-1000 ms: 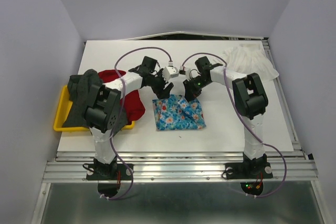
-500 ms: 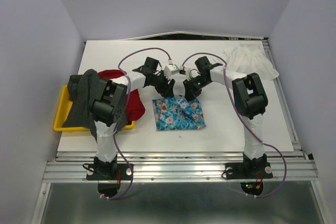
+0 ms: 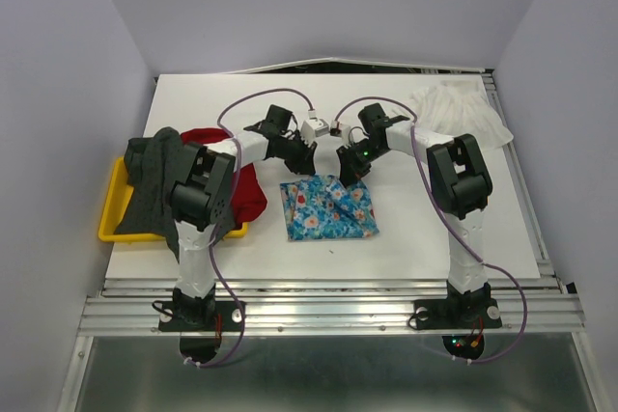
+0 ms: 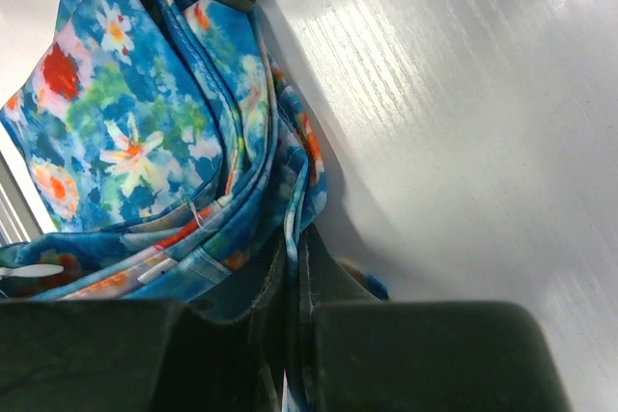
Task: Fold and stack the skirts
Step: Fold the skirt
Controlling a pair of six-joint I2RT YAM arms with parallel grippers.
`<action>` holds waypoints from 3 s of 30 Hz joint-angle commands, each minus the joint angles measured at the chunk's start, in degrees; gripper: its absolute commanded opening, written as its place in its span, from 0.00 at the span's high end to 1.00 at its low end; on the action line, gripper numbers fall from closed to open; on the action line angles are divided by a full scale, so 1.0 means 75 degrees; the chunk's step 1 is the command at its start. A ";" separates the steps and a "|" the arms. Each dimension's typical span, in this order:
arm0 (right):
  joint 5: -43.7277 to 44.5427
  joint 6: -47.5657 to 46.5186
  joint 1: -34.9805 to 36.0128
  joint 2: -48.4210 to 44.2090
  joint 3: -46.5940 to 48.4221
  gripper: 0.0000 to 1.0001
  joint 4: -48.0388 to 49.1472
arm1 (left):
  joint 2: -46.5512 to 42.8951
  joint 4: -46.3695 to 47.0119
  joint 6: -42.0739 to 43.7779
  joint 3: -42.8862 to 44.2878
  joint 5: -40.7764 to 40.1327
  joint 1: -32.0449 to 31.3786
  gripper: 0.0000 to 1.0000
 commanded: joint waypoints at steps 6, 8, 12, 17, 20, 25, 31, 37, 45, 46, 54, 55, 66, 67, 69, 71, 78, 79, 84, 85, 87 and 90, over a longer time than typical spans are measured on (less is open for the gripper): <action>0.1234 -0.0259 0.0064 0.0553 -0.0187 0.99 -0.0149 | -0.1171 -0.0369 0.0211 -0.0484 -0.0127 0.0061 0.65; 0.1222 -0.0247 0.0064 0.0564 -0.0187 0.99 -0.0149 | -0.1172 -0.0321 0.0106 -0.0391 -0.0094 0.0061 0.53; 0.1198 -0.0235 0.0064 0.0553 -0.0140 0.99 -0.0149 | -0.0845 -0.0309 -0.0129 -0.0052 0.0024 0.0061 0.51; 0.1187 -0.0235 0.0064 0.0576 -0.0105 0.99 -0.0172 | -0.0493 -0.0286 -0.0223 0.0230 0.0024 0.0061 0.50; 0.1187 -0.0235 0.0064 0.0588 -0.0128 0.99 -0.0161 | -0.0328 -0.0344 -0.0153 0.0254 0.0129 0.0061 0.50; 0.1198 -0.0235 0.0064 0.0600 -0.0117 0.99 -0.0161 | -0.0106 -0.0590 0.0023 0.0324 0.0305 0.0002 0.50; 0.1233 -0.0235 0.0064 0.0635 -0.0070 0.99 -0.0172 | -0.0035 -0.0999 0.0304 0.0254 0.0504 -0.0021 0.66; 0.1339 -0.0270 0.0064 0.0611 -0.0116 0.99 -0.0161 | -0.0759 -0.1001 0.0422 -0.0308 0.0423 0.0014 1.00; 0.1362 -0.0224 0.0064 0.0623 -0.0198 0.99 -0.0114 | -0.1897 -0.0813 0.0035 -0.1211 0.0025 0.0002 1.00; 0.1351 -0.0223 0.0064 0.0635 -0.0198 0.99 -0.0114 | -0.1945 -0.0801 0.0023 -0.1246 -0.0115 0.0002 1.00; 0.1304 -0.0165 0.0064 0.0647 -0.0152 0.99 -0.0114 | -0.1479 -0.0965 0.0082 -0.1399 -0.0433 -0.0091 1.00; 0.1304 -0.0153 0.0064 0.0635 -0.0128 0.99 -0.0102 | -0.1361 -0.1047 0.0105 -0.1387 -0.0479 -0.0092 1.00; 0.1935 0.0677 -0.0134 -0.0020 0.0434 0.68 -0.0207 | -0.0481 -0.1211 0.0211 -0.1223 -0.1229 -0.0127 1.00; 0.1983 0.0737 -0.0216 -0.0137 0.0504 0.63 -0.0231 | -0.0446 -0.1235 0.0211 -0.1200 -0.1241 -0.0127 1.00; 0.1914 0.0819 -0.0497 -0.0499 0.0726 0.61 -0.0429 | -0.0376 -0.1258 0.0234 -0.1176 -0.1265 -0.0127 1.00; 0.1843 0.0866 -0.0673 -0.0876 0.0809 0.59 -0.0640 | -0.0340 -0.1293 0.0234 -0.1118 -0.1288 -0.0127 1.00; 0.1973 0.0493 -0.1073 -0.1836 0.0494 0.55 -0.0782 | -0.0129 -0.1516 0.0246 -0.0766 -0.1242 -0.0127 1.00; 0.1867 0.0515 -0.1073 -0.2093 0.0319 0.55 -0.0747 | -0.0083 -0.1563 0.0257 -0.0743 -0.1288 -0.0127 1.00; 0.0460 0.0374 -0.0851 -0.2658 -0.0010 0.66 -0.0980 | 0.0117 -0.1809 0.0339 -0.0427 -0.1324 -0.0127 1.00; 0.0170 0.0409 -0.0757 -0.2705 -0.0081 0.67 -0.1027 | 0.0163 -0.1867 0.0351 -0.0380 -0.1335 -0.0127 1.00; -0.0310 0.0479 -0.0489 -0.2810 -0.0372 0.68 -0.1051 | 0.0222 -0.1973 0.0339 -0.0227 -0.1324 -0.0127 1.00; -0.0990 0.0597 -0.0334 -0.2741 -0.0829 0.69 -0.1028 | 0.0281 -0.2055 0.0304 -0.0075 -0.1335 -0.0127 1.00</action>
